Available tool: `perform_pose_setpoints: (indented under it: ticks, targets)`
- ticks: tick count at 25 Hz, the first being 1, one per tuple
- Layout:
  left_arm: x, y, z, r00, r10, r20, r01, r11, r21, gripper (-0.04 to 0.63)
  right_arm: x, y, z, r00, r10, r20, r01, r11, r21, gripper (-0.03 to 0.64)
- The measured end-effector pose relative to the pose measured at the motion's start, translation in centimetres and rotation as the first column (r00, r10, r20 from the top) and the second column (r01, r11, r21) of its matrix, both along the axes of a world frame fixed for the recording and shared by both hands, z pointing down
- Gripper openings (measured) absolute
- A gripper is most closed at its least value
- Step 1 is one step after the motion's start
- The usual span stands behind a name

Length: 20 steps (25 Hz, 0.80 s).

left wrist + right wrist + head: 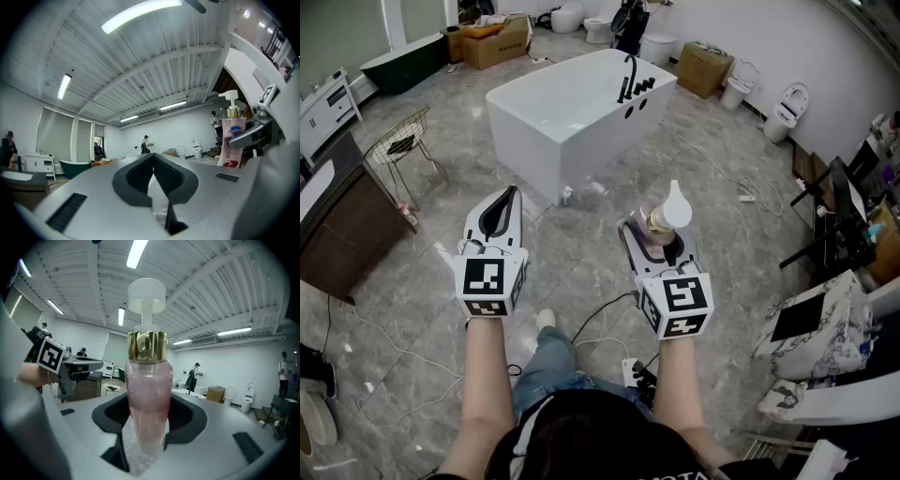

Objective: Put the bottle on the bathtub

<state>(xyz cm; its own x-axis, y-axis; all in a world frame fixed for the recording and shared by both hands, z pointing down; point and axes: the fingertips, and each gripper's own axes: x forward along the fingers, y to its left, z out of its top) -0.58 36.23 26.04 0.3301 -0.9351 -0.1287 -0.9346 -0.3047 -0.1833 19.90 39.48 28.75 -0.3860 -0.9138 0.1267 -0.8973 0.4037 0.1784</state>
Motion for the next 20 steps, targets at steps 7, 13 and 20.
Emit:
perform_pose_setpoints:
  ticks: [7,13,20]
  targets:
    - [-0.6,-6.0,-0.1,1.0,0.015,-0.018,-0.015,1.0,-0.006,0.012,-0.8,-6.0,0.1,1.0,0.006,0.0,-0.006,1.0,-0.012,0.227]
    - [-1.7,-12.7,-0.6,1.0,0.015,-0.027,-0.015,1.0,0.006,0.012,-1.7,-12.9,-0.3,0.999,0.013,0.03,-0.013,1.0,-0.015,0.227]
    - [-4.9,-22.0,-0.8,0.999,-0.003,-0.047,0.002,1.0,-0.004,0.012,-4.2,-22.8,-0.8,0.999,0.006,0.047,-0.005,1.0,-0.02,0.229]
